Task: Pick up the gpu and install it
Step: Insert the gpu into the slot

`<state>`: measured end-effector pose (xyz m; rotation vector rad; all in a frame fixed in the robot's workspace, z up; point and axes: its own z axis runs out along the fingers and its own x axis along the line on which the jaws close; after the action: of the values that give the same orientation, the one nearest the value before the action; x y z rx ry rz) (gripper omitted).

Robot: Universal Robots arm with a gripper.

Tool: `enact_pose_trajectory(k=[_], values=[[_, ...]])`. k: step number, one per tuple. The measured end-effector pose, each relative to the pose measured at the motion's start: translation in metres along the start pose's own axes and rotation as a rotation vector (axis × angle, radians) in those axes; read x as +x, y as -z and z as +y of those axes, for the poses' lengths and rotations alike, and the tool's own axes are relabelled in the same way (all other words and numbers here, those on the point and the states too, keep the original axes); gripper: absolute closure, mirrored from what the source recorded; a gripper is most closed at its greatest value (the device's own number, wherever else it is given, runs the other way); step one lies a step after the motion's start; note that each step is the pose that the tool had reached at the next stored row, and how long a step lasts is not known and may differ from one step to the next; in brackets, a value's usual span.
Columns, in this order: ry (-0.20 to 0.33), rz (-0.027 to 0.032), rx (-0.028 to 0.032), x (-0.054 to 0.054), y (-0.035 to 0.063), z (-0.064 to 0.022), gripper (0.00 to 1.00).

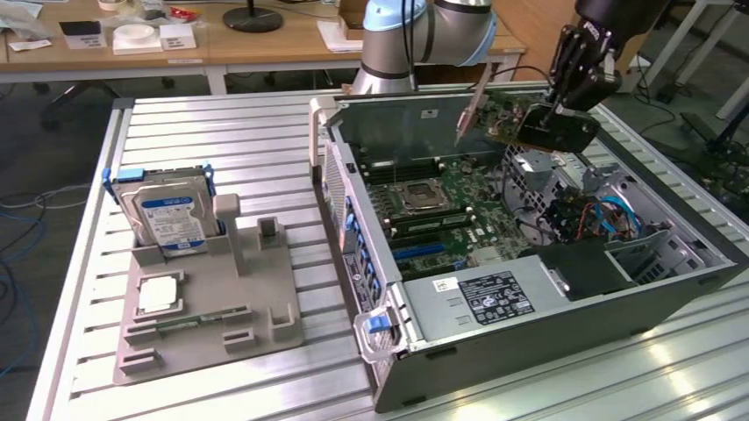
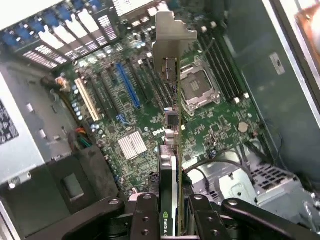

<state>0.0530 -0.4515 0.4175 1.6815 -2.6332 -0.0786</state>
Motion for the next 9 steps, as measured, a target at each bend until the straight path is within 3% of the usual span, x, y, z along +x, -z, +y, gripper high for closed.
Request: enact_pose_trajectory(k=[1, 9], values=[[0.051, 0.0025, -0.0007, 0.0000, -0.0001, 0.0000, 0.73], [0.192, 0.0098, -0.0026, 0.0000, -0.0002, 0.0000, 0.73]])
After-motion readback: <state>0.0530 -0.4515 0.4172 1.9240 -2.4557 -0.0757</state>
